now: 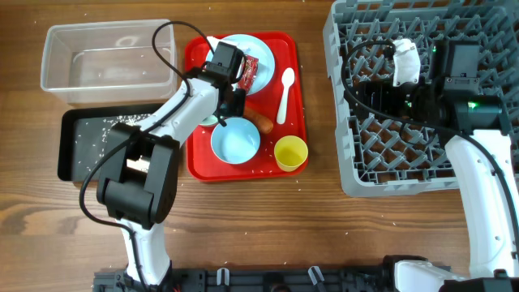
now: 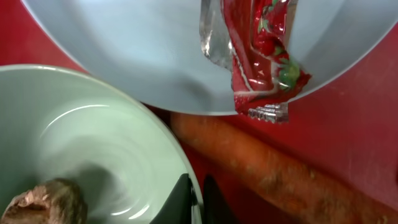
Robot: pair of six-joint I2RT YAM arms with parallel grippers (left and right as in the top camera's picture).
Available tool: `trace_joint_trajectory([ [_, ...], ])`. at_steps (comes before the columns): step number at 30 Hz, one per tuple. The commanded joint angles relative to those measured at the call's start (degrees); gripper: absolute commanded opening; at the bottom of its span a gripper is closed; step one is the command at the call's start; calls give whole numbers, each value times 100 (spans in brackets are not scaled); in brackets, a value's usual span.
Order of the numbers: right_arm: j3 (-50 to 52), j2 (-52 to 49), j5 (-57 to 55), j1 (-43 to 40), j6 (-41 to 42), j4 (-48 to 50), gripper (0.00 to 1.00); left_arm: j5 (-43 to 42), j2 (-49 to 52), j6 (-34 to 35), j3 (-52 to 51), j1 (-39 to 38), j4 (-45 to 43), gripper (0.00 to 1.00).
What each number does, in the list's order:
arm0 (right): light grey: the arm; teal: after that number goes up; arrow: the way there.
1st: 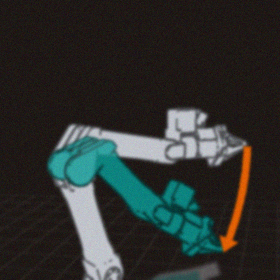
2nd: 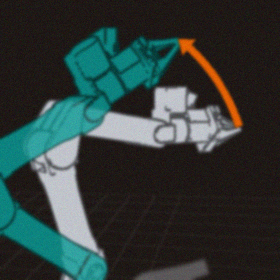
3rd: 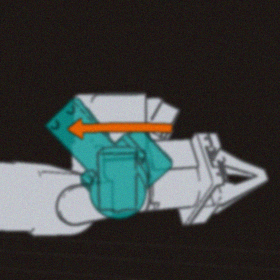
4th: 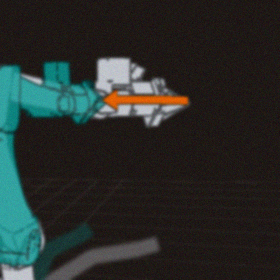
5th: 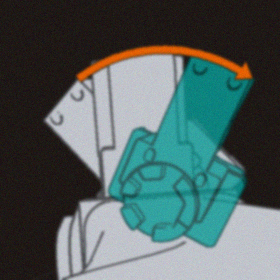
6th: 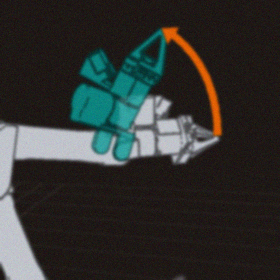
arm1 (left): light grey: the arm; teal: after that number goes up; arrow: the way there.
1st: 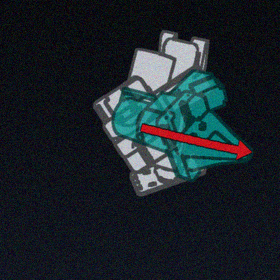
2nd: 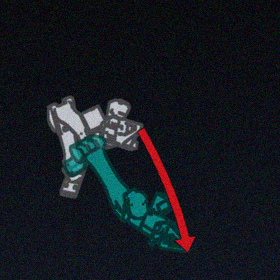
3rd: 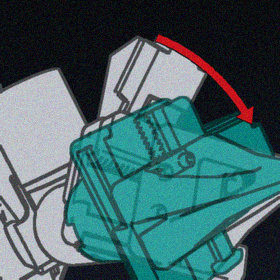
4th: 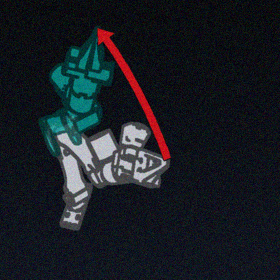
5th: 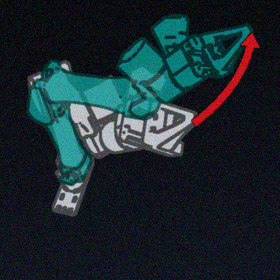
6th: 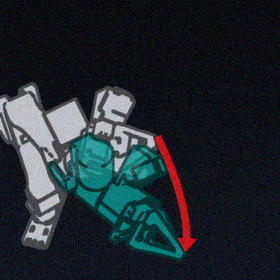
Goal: Sort waste into correct bins and load items into the dishwasher rack
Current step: 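Grasp the green bowl with the left gripper, then tip the food scrap from the green bowl onto the black tray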
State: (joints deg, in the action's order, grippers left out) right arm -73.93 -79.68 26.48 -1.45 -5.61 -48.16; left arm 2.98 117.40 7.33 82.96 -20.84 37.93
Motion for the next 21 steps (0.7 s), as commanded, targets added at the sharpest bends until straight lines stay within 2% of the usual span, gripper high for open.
trace_joint_trajectory([
  [1, -72, -59, -98, -7, 72, 35, 97, -186, -83, 387, 398, 42, 511, 4],
  [5, -72, -59, -98, -7, 72, 15, 97, -444, -638, 385, 1161, 151, 1486, 4],
  [11, -72, -59, -101, -7, 66, -39, 97, -1672, -1281, 179, 1163, 1117, 2710, 4],
  [13, -72, -59, -98, -7, 68, -42, 97, -2371, -1283, -605, 1143, 1646, 3220, 4],
  [15, -72, -59, -98, -7, 68, -50, 97, -2999, -1283, -1244, 1029, 2048, 3362, 4],
  [21, -72, -59, -101, -7, 68, -103, 97, -5882, -1261, -3115, 42, 3764, 3344, 4],
])
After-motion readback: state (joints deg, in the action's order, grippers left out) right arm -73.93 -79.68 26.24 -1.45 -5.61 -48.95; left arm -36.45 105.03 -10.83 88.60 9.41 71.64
